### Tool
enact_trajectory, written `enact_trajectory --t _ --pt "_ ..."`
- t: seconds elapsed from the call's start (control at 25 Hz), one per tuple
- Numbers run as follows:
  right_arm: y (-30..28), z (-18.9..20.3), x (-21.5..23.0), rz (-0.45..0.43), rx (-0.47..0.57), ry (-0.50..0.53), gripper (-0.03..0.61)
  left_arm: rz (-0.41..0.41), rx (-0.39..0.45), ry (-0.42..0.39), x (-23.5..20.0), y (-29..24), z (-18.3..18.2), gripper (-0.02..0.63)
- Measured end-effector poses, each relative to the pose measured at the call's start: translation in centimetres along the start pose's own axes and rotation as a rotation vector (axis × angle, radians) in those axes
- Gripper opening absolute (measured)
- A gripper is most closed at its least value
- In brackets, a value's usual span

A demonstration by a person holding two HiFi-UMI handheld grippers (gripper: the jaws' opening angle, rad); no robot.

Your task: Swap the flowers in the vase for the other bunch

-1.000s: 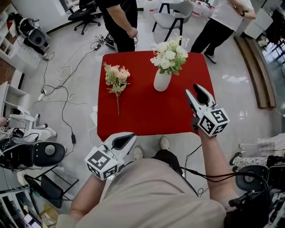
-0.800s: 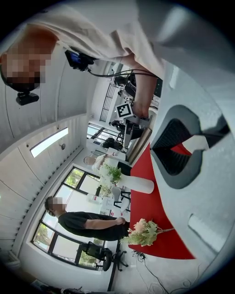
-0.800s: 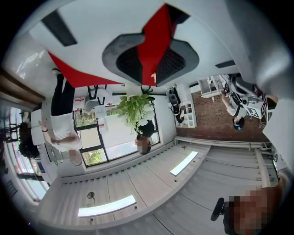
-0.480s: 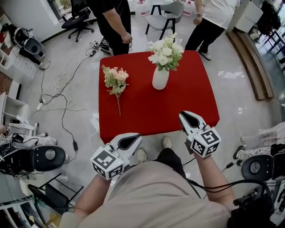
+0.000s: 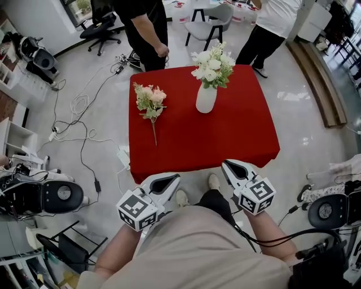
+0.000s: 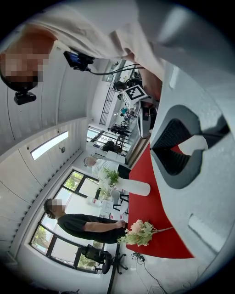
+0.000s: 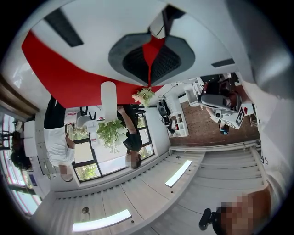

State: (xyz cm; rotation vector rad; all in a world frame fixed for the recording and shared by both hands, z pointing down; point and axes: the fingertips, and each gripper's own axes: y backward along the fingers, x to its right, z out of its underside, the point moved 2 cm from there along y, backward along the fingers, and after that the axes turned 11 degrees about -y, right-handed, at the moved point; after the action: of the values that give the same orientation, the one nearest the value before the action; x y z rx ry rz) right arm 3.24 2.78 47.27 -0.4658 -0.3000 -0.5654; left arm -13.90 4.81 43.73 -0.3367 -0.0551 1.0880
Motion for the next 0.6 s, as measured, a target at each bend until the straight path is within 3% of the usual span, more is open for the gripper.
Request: enact_trajectory --t 0.6 --pt "0.3 0.2 -3.5 -0.06 -0.019 0.051 0.014 -0.006 -0.005 -0.013 1.3 1.6 0.7 0.006"
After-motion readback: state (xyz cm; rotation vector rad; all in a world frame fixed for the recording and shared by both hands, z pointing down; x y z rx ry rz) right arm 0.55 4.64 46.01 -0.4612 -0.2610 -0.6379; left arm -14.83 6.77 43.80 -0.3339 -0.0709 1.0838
